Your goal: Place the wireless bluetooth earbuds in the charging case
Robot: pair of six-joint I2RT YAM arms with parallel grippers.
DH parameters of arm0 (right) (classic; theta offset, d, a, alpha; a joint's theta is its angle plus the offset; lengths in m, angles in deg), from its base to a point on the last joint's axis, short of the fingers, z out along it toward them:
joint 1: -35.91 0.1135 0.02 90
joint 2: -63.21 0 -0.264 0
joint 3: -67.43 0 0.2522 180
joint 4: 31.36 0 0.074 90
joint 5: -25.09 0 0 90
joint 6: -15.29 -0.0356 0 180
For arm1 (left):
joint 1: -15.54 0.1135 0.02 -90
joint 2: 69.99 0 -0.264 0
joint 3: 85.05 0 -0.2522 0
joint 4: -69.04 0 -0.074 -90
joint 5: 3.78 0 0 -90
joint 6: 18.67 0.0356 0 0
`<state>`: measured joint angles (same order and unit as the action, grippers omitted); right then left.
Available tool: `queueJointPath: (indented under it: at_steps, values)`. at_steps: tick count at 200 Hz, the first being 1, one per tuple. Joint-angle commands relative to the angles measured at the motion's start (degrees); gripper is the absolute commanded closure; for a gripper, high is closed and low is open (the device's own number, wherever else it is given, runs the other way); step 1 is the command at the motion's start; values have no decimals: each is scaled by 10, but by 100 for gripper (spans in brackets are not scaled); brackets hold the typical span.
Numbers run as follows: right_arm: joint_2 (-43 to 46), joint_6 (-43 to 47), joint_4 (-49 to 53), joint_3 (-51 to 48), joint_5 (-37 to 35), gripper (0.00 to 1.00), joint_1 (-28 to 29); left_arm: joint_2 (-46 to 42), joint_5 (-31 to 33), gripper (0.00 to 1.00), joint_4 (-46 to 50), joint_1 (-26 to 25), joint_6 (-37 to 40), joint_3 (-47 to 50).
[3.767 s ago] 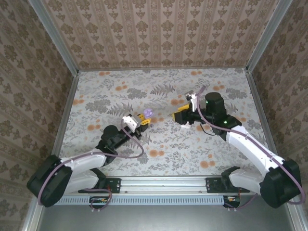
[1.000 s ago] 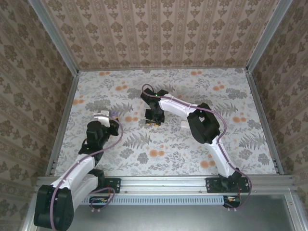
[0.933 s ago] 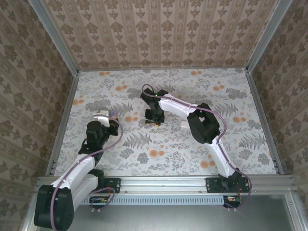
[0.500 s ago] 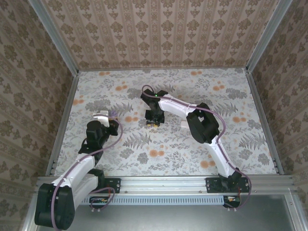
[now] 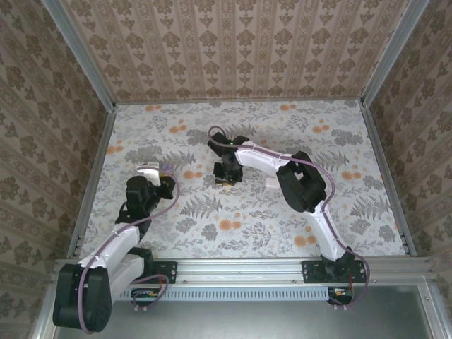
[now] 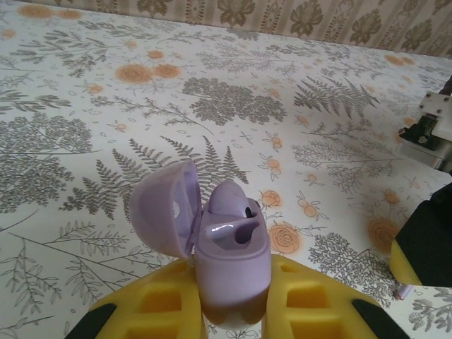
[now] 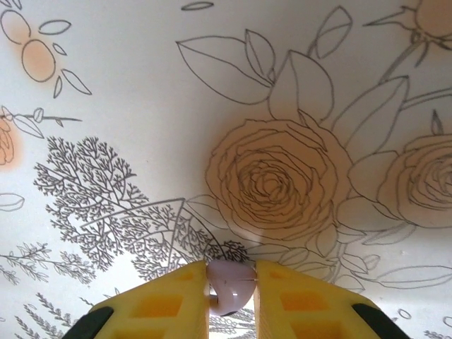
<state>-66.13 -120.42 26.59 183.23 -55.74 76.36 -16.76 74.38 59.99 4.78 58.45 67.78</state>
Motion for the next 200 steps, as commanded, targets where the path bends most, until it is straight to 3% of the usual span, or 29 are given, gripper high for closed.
queueJointPath:
  at_steps: [1, 48, 111, 159, 200]
  values:
    - [63, 16, -103, -64, -23, 79, -4, 16, -55, 98, -31, 4, -3, -14]
    - [176, 70, -285, -225, -41, 79, -16, 51, -118, 98, -101, -15, 2, -6]
    - [336, 153, -476, -417, -46, 79, -22, 51, -108, 98, -133, -85, 66, -7]
    - [445, 217, -541, -510, -44, 78, -22, 90, -88, 98, -140, -186, 147, -40]
    - [557, 257, -550, -566, -59, 78, -19, 154, -99, 98, -240, -231, 208, -43]
